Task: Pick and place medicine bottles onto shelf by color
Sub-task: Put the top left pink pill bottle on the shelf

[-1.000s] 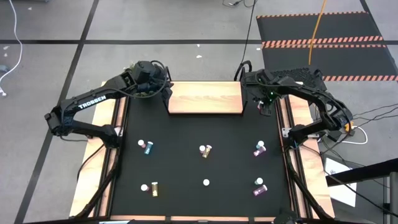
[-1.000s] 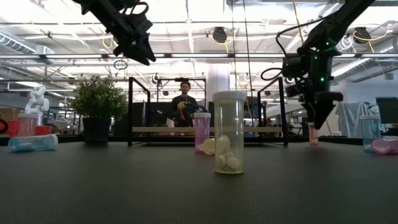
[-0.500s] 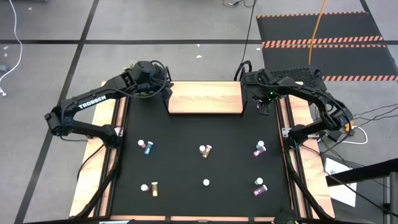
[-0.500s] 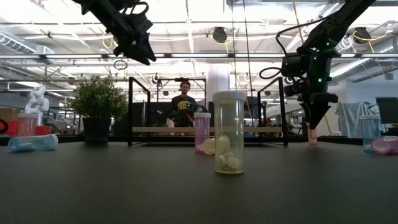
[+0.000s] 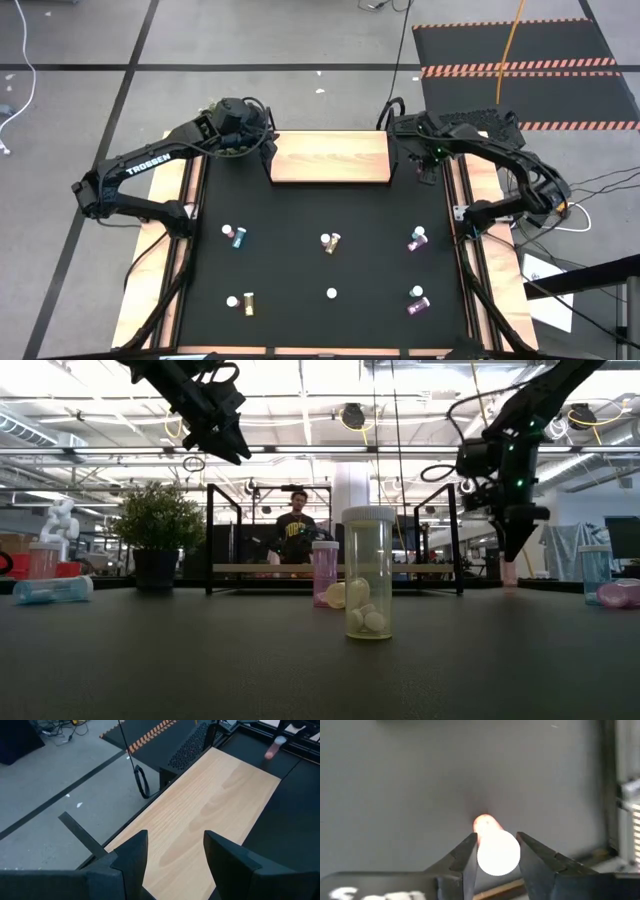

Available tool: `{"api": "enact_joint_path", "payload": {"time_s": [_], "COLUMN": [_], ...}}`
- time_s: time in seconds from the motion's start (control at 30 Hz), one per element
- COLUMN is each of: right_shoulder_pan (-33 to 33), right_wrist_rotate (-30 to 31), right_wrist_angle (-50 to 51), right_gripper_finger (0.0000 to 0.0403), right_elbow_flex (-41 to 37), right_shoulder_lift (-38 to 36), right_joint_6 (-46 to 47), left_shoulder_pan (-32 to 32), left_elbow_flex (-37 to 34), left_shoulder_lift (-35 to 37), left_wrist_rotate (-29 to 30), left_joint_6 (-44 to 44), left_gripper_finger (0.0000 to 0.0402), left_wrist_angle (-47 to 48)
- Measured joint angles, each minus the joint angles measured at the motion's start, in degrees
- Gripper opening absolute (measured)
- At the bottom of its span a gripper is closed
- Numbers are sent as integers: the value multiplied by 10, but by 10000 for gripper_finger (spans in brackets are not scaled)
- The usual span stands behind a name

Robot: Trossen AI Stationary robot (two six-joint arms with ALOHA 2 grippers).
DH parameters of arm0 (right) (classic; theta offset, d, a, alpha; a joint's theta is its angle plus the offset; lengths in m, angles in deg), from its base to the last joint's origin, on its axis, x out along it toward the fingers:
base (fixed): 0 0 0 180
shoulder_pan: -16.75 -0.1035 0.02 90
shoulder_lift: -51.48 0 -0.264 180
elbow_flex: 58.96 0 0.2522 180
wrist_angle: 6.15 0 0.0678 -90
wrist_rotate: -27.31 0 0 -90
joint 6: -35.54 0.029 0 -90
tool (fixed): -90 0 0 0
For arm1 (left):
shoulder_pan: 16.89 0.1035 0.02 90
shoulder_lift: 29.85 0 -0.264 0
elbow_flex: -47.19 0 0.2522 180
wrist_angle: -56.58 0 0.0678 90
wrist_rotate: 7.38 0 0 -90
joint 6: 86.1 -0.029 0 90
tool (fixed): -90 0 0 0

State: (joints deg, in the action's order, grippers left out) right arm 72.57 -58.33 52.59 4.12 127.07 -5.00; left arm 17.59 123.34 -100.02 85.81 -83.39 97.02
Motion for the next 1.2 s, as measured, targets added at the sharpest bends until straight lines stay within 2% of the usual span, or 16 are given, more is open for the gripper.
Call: {"api": "enact_joint_path", "payload": {"time_s": [0.17, 0.3, 0.37, 0.5, 0.63, 0.9, 1.0, 1.13, 1.2], "right_shoulder_pan": [0, 0, -1, 0, 0, -2, -13, -21, -25], "right_wrist_rotate": [3, 10, 42, 89, 95, 105, 81, 65, 29], "right_wrist_angle": [72, 143, 158, 186, 221, 136, 102, 7, -23], "right_gripper_finger": [114, 113, 115, 114, 114, 114, 114, 114, 114], "right_elbow_flex": [38, 117, 169, 297, 416, 525, 550, 574, 584], "right_shoulder_lift": [-58, -82, -82, -51, 15, 131, 173, 219, 240], "right_joint_6": [18, 41, 62, 112, 127, 129, 112, 92, 113], "left_shoulder_pan": [2, 5, 7, 8, 8, 3, -1, -9, -17], "left_elbow_flex": [0, 0, 0, 0, 0, 0, 0, 0, 0], "left_shoulder_lift": [0, 0, 0, 0, 0, 0, 0, 0, 0], "left_wrist_rotate": [0, 0, -1, -1, -3, -3, -3, -3, -4], "left_joint_6": [0, -8, -8, -8, -10, 14, 33, 72, 84], "left_gripper_finger": [195, 195, 195, 195, 195, 195, 195, 195, 195], "left_wrist_angle": [0, -7, -19, -35, -31, -11, -3, 17, 38]}}
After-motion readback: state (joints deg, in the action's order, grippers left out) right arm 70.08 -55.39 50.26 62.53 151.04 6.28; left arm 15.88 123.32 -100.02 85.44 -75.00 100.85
